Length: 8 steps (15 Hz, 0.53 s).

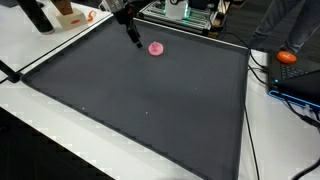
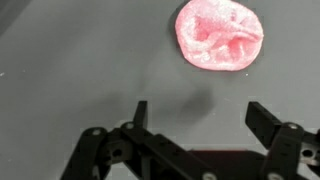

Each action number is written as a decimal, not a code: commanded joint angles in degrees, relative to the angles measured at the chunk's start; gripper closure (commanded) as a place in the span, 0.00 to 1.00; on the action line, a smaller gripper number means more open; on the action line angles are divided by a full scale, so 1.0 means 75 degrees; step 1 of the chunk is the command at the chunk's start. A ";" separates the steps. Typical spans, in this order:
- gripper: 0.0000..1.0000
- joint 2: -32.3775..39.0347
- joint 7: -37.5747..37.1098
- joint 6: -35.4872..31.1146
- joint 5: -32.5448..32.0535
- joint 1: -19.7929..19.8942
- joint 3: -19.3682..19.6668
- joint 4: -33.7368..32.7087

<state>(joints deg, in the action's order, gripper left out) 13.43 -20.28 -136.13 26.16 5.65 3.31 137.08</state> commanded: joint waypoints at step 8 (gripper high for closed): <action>0.00 -0.0135 -0.3423 0.0174 0.0754 -0.0069 0.0209 0.0456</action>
<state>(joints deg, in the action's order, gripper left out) 13.07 -41.53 -136.67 28.06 5.25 4.31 139.34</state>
